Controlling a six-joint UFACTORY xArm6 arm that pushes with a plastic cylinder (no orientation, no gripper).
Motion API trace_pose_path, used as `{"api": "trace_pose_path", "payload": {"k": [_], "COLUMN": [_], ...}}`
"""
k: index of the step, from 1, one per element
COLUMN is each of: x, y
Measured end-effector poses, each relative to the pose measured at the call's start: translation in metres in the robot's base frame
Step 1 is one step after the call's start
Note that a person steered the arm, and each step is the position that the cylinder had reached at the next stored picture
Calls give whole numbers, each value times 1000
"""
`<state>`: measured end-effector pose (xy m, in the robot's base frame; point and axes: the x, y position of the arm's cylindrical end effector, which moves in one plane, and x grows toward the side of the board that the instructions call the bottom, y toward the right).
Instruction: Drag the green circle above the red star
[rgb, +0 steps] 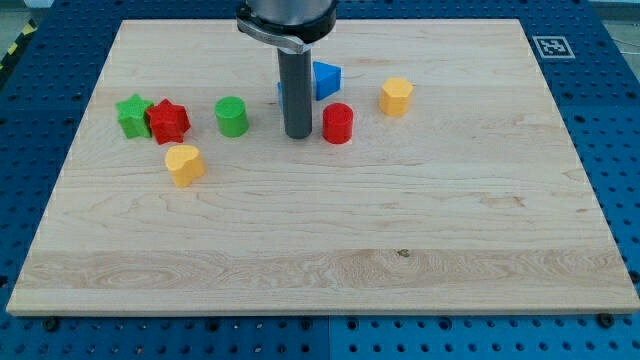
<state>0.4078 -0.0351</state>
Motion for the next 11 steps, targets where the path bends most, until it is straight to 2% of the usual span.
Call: {"api": "trace_pose_path", "payload": {"k": [3,5,8,10,11], "x": [6,6,18,-46,-51], "y": [-84,-113,-85,-87,-103]}}
